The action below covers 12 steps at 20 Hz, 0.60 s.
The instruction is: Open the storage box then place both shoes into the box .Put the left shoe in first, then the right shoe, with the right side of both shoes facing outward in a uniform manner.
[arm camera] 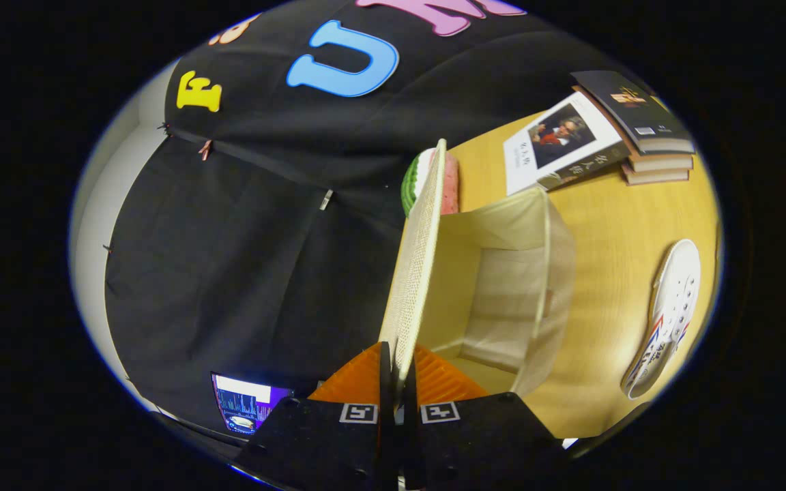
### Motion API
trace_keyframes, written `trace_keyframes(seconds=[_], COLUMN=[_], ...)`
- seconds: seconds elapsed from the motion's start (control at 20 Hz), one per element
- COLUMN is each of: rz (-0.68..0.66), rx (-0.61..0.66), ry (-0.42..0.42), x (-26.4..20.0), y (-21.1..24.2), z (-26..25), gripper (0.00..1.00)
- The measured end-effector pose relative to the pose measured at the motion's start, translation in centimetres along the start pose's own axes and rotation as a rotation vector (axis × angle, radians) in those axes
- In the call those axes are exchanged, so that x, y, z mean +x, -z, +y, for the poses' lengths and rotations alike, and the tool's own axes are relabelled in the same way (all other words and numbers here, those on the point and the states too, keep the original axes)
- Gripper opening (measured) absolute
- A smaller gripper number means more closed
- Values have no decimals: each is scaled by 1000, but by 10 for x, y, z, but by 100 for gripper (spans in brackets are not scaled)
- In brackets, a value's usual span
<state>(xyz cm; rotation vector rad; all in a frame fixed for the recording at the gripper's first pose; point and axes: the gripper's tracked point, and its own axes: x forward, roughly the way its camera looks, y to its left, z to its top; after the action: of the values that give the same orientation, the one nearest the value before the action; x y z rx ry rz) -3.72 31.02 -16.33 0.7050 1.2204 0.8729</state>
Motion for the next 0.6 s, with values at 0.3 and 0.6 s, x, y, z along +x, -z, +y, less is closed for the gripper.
trace_keyframes(seconds=[0.3, 0.6], rz=[33, 81], rx=[-118, -136], ry=[-82, -57], x=[56, 136], y=[-3, 12], z=[86, 128], gripper=[8, 8])
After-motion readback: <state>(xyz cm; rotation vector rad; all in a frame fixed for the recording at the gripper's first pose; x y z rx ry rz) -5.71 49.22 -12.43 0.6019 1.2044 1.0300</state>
